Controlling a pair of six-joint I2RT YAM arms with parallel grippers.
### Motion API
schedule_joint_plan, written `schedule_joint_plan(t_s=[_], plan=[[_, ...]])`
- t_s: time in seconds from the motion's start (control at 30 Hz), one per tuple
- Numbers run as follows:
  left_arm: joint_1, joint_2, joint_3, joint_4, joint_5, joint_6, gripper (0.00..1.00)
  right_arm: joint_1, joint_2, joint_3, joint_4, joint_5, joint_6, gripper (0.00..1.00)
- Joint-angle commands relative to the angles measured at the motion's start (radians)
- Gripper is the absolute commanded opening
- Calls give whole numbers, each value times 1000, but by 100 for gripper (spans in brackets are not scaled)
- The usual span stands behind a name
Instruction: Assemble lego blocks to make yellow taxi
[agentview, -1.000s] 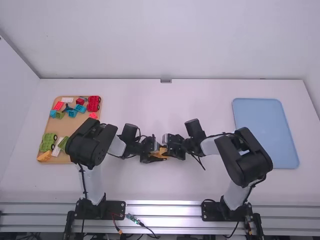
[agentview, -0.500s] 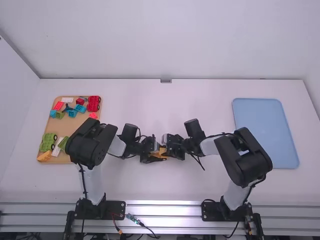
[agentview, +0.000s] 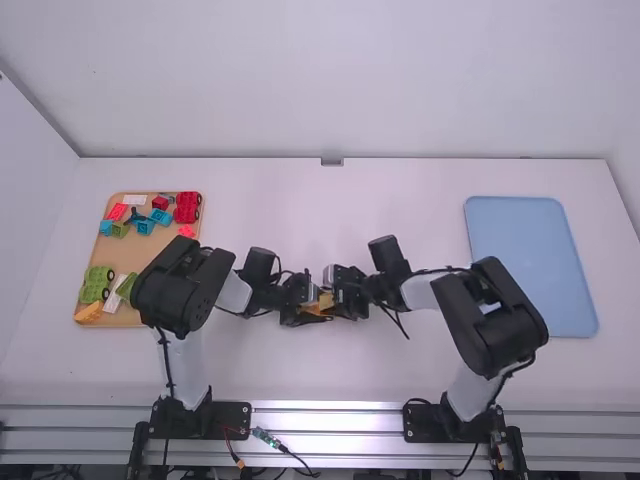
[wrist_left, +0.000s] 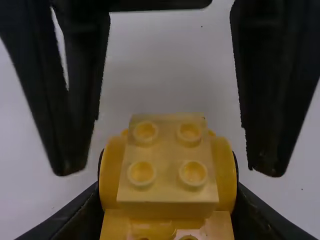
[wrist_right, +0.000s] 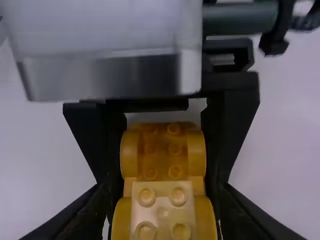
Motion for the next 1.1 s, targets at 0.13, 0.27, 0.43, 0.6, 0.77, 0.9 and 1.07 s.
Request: schedule_joint_plan(t_s=[0.13,0.27,0.43,0.6,0.77,0.9,1.07], plan=[[1,20,-15,-10,-23,-2,33,5,-61,17,-1,-24,5,19],[1,20,-16,-11,-22,-2,32,5,-59,8,-2,-24,2,0],[2,20,-16,-10,-22,-2,31,5,-59,-16,4,-24,-15,0],[2,20,-15,-7,-23,-2,31,3,-51,-41,19,-22,-24,0],[1,20,-16,-7,-23,-2,30,-26,-9,-42,40,-28,-16,0],[1,20,-16,-7,-23,-3,30,-36,36,-39,65,-49,-9,0],[1,20,-15,-8,-23,-3,30,-35,76,-40,90,-95,-10,0]])
